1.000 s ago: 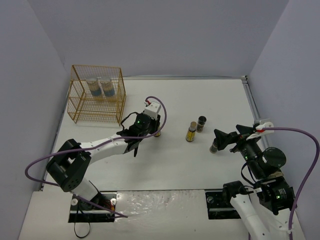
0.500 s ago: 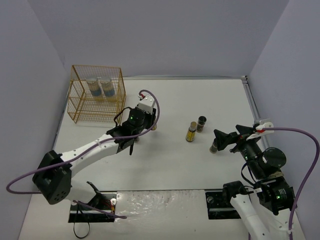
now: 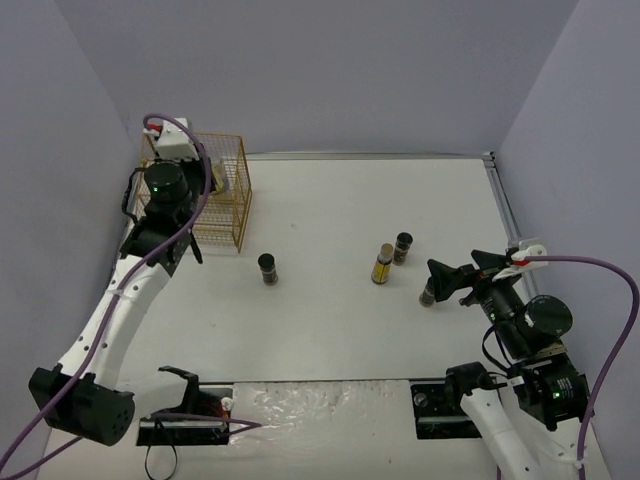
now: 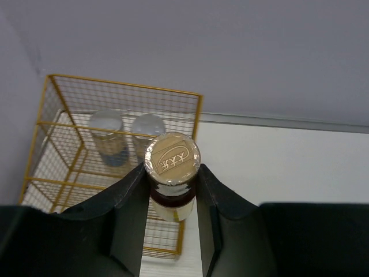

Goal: Organize the condiment bottles

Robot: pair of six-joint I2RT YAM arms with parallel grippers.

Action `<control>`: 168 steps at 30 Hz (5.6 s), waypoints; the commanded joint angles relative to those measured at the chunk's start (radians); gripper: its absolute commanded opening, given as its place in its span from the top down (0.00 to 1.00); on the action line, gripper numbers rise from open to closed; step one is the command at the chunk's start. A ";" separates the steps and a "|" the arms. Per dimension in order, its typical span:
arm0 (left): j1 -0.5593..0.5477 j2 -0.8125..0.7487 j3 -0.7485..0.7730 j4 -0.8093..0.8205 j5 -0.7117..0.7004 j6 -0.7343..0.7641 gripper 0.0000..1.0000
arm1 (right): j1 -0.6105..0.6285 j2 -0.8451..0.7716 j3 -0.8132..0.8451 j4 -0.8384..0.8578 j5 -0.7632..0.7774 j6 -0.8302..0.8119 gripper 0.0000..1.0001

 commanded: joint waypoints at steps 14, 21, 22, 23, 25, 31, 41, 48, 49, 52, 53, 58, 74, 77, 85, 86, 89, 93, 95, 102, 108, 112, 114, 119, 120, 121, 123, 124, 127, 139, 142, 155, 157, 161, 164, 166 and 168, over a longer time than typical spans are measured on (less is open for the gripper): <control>0.387 0.286 0.206 0.199 0.193 0.031 1.00 | 0.003 0.024 0.012 0.075 -0.044 0.002 0.00; 0.402 0.353 0.238 0.261 0.202 0.041 1.00 | 0.004 0.028 0.005 0.076 -0.043 0.003 0.00; 0.402 0.361 0.233 0.281 0.202 0.042 1.00 | 0.004 0.026 0.003 0.075 -0.042 0.004 0.00; 0.403 0.369 0.226 0.304 0.202 0.042 1.00 | 0.003 0.025 0.003 0.075 -0.042 0.005 0.00; 0.405 0.393 0.216 0.330 0.202 0.034 1.00 | 0.004 0.025 0.001 0.075 -0.041 0.005 0.00; 0.407 0.447 0.198 0.350 0.231 0.010 1.00 | 0.003 0.026 0.001 0.076 -0.041 0.009 0.00; 0.407 0.499 0.061 0.451 0.238 -0.008 0.97 | 0.003 0.024 -0.010 0.075 -0.042 0.018 0.00; 0.407 0.551 0.028 0.453 0.236 -0.022 0.77 | 0.004 0.018 -0.017 0.077 -0.041 0.022 0.00; 0.407 0.554 0.025 0.453 0.236 -0.021 0.74 | 0.004 0.017 -0.019 0.075 -0.041 0.023 0.00; 0.407 0.551 0.014 0.445 0.237 -0.020 0.57 | 0.003 0.014 -0.022 0.076 -0.041 0.024 0.00; 0.407 0.546 0.009 0.440 0.238 -0.021 0.48 | 0.003 0.014 -0.022 0.076 -0.041 0.024 0.00; 0.406 0.484 -0.003 0.369 0.223 -0.048 0.14 | 0.004 0.023 -0.013 0.078 -0.041 0.025 0.00; 0.035 0.094 -0.106 0.122 0.382 -0.120 0.03 | 0.004 0.037 0.013 0.097 -0.048 0.029 0.00; -0.104 0.097 -0.174 0.210 0.389 -0.101 0.03 | 0.004 0.037 0.013 0.095 -0.055 0.031 0.00; -0.472 0.294 -0.153 0.394 0.429 -0.024 0.03 | 0.003 0.019 0.024 0.093 -0.041 0.037 0.00; -0.498 0.318 -0.134 0.410 0.430 -0.015 0.03 | 0.004 0.015 0.026 0.092 -0.037 0.037 0.00; -0.560 0.408 -0.085 0.438 0.456 0.003 0.03 | 0.004 0.003 0.030 0.086 -0.018 0.039 0.00; -0.605 0.500 -0.028 0.468 0.481 0.011 0.03 | 0.004 -0.011 0.036 0.066 0.001 0.040 0.00; -0.615 0.531 -0.001 0.471 0.475 0.019 0.03 | 0.003 -0.013 0.043 0.057 0.001 0.042 0.00; -0.621 0.633 0.086 0.460 0.438 0.050 0.07 | 0.004 -0.028 0.053 0.022 0.009 0.045 0.00; -0.628 0.692 0.156 0.431 0.435 0.056 0.16 | 0.004 -0.027 0.052 0.011 0.024 0.043 0.00; -0.637 0.714 0.172 0.435 0.433 0.061 0.23 | 0.004 -0.025 0.052 0.011 0.023 0.043 0.00; -0.642 0.726 0.180 0.436 0.429 0.061 0.29 | 0.004 -0.025 0.053 0.011 0.023 0.043 0.00; -0.649 0.741 0.187 0.438 0.428 0.057 0.43 | 0.003 -0.026 0.052 0.010 0.024 0.043 0.00; -0.649 0.741 0.186 0.438 0.426 0.057 0.49 | 0.003 -0.026 0.052 0.011 0.022 0.043 0.00; -0.649 0.741 0.187 0.438 0.426 0.055 0.54 | 0.004 -0.026 0.051 0.011 0.022 0.043 0.00; -0.649 0.742 0.183 0.438 0.425 0.054 0.64 | 0.004 -0.023 0.050 0.009 0.020 0.042 0.00; -0.650 0.740 0.181 0.437 0.424 0.054 0.70 | 0.003 -0.022 0.050 0.009 0.018 0.042 0.00; -0.650 0.717 0.168 0.429 0.408 0.056 0.87 | 0.003 -0.021 0.053 0.009 0.018 0.038 0.00; -0.570 0.386 0.121 0.238 0.213 0.074 1.00 | 0.003 -0.016 0.044 0.012 0.018 0.038 0.00; -0.501 0.287 0.112 0.168 0.144 0.075 1.00 | 0.003 -0.015 0.043 0.014 0.023 0.038 0.00; 0.014 0.114 0.141 0.061 0.101 0.043 1.00 | 0.004 0.004 0.011 0.067 0.004 0.038 0.00; 0.073 0.125 0.151 0.070 0.116 0.040 1.00 | 0.004 0.005 0.007 0.071 -0.003 0.041 0.00; 0.172 0.176 0.176 0.113 0.146 0.024 1.00 | 0.004 0.008 0.010 0.072 -0.002 0.037 0.00; 0.208 0.213 0.190 0.148 0.156 0.039 1.00 | 0.004 0.005 0.010 0.072 -0.002 0.038 0.00; 0.227 0.246 0.212 0.158 0.160 0.051 1.00 | 0.003 0.007 0.006 0.073 -0.002 0.038 0.00; 0.240 0.273 0.231 0.162 0.166 0.053 1.00 | 0.003 0.009 0.003 0.074 -0.003 0.040 0.00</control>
